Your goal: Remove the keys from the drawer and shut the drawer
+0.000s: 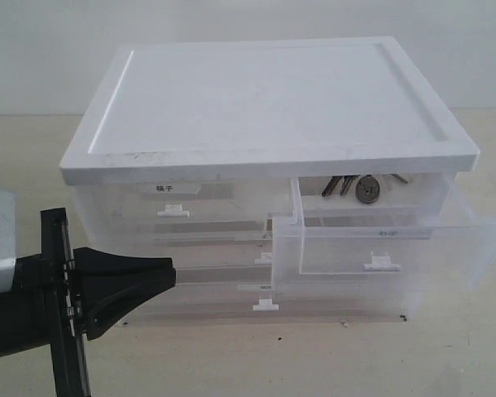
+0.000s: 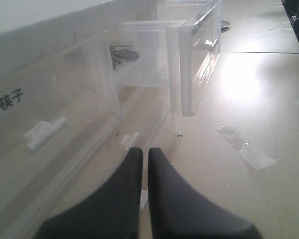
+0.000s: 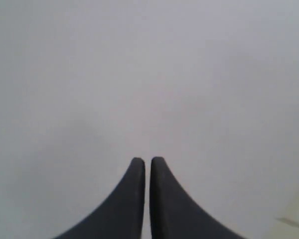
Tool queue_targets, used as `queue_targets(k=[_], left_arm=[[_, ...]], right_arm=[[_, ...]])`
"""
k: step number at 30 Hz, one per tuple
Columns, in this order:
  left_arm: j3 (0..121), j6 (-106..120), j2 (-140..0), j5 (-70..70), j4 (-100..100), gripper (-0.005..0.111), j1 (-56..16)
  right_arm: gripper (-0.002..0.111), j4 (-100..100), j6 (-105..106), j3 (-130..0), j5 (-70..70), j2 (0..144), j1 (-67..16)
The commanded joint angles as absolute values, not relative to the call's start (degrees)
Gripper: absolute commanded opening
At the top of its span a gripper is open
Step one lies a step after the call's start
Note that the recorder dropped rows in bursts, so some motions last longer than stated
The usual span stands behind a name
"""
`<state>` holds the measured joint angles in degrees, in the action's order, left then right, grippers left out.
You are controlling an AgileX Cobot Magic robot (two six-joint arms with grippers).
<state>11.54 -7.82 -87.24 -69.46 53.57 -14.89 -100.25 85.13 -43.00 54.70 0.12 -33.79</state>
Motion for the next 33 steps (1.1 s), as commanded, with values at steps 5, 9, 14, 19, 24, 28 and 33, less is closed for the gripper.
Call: queue_targets(k=[5,9,14,19,24,28,33], left_arm=[[11.7,-8.3,-87.3,-70.0,53.8,0.005,-15.2],[11.7,-8.3,-87.3,-70.0,53.8,0.005,-15.2],[11.7,-8.3,-87.3,-70.0,53.8,0.005,-15.2],[11.7,-8.3,-87.3,-70.0,53.8,0.005,-15.2],[11.7,-8.3,-87.3,-70.0,53.8,0.005,-15.2],[11.7,-8.2,-87.3,-70.0,53.8,0.005,-15.2],[11.7,-8.1,-87.3,-70.0,53.8,0.005,-15.2]], right_arm=[[0.0,-99.9,66.4,-43.5,15.3,0.0,-33.7],[0.0,-99.9,66.4,-43.5,9.9,0.0,-33.7],[0.0,-99.9,60.1,-43.5,3.9,0.0,-33.7],[0.0,-97.6,92.7,-43.3,-39.2,0.0,-33.7],[0.0,-80.4,93.1,-41.4,-65.0,0.0,-29.4],[0.0,-64.5,56.8,-36.6,-43.2,0.0,-25.1],[0.0,-23.4,0.0,-35.3,-31.8,0.0,-25.1]])
